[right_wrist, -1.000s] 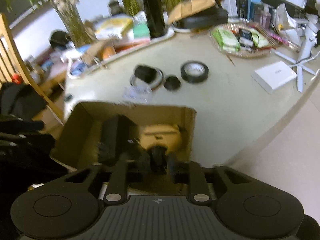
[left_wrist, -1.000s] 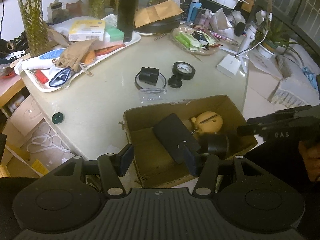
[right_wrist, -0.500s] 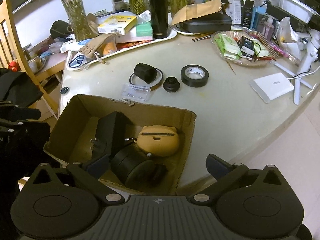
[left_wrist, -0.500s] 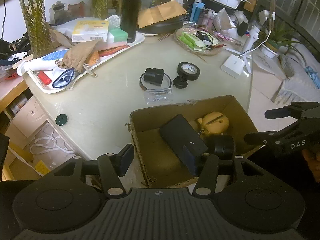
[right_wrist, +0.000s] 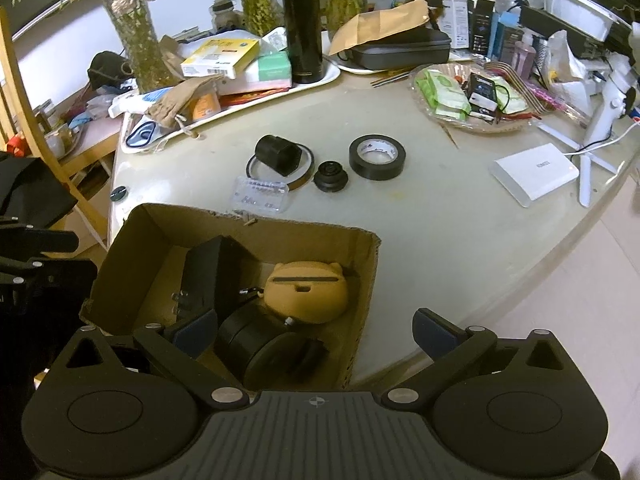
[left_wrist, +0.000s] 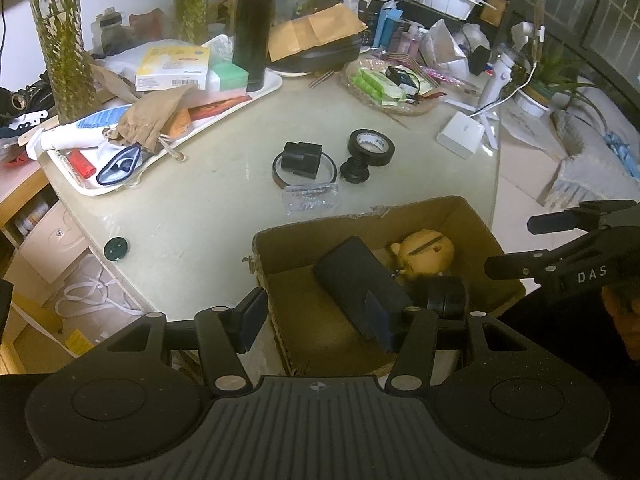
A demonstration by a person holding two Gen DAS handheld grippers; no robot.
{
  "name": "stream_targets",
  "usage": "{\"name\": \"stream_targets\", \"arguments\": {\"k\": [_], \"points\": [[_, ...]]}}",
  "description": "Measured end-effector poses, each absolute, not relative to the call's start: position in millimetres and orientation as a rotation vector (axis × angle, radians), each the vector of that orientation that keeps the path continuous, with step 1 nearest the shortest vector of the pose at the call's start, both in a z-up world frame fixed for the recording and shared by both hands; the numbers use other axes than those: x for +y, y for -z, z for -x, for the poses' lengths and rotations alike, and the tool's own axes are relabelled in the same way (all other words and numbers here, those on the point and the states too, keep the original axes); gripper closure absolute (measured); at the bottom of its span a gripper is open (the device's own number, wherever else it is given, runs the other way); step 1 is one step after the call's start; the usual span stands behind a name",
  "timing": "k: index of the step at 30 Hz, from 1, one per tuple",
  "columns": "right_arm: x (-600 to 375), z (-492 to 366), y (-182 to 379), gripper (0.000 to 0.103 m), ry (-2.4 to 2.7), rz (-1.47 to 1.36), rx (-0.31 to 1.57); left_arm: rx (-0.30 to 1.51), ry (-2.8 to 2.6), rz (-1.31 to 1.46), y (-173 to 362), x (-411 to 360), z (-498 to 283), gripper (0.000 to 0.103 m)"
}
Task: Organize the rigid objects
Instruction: 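Carry both black items into the cardboard box and open both tools, then lift both tools out of the box back toward the table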
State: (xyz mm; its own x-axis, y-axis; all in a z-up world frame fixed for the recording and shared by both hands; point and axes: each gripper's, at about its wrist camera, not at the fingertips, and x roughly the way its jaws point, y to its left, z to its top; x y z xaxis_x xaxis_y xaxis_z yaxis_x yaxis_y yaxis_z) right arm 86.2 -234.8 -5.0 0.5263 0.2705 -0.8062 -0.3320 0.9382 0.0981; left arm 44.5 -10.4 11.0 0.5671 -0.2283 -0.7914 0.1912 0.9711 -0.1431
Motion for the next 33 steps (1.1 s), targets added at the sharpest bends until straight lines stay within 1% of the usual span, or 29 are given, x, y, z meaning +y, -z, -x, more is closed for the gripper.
{"name": "stream_targets", "arguments": {"k": [12,26,33], "points": [[-235.9,-98.9,0.5,0.000,-0.331,0.018,0.936,0.917,0.266,0.062,-12.0,-14.8,-59.5,0.049],[-241.5,-126.2,-20.9,0.000,-0.312,0.002,0.892,0.845,0.309,0.046,-26.7,-25.4,-91.5,0.050],[-252.8,-137.7,-20.4,0.000,-0.282,-0.006,0.881,0.823,0.311,0.030,-26.4,-28.4,-103.9,0.049]]}}
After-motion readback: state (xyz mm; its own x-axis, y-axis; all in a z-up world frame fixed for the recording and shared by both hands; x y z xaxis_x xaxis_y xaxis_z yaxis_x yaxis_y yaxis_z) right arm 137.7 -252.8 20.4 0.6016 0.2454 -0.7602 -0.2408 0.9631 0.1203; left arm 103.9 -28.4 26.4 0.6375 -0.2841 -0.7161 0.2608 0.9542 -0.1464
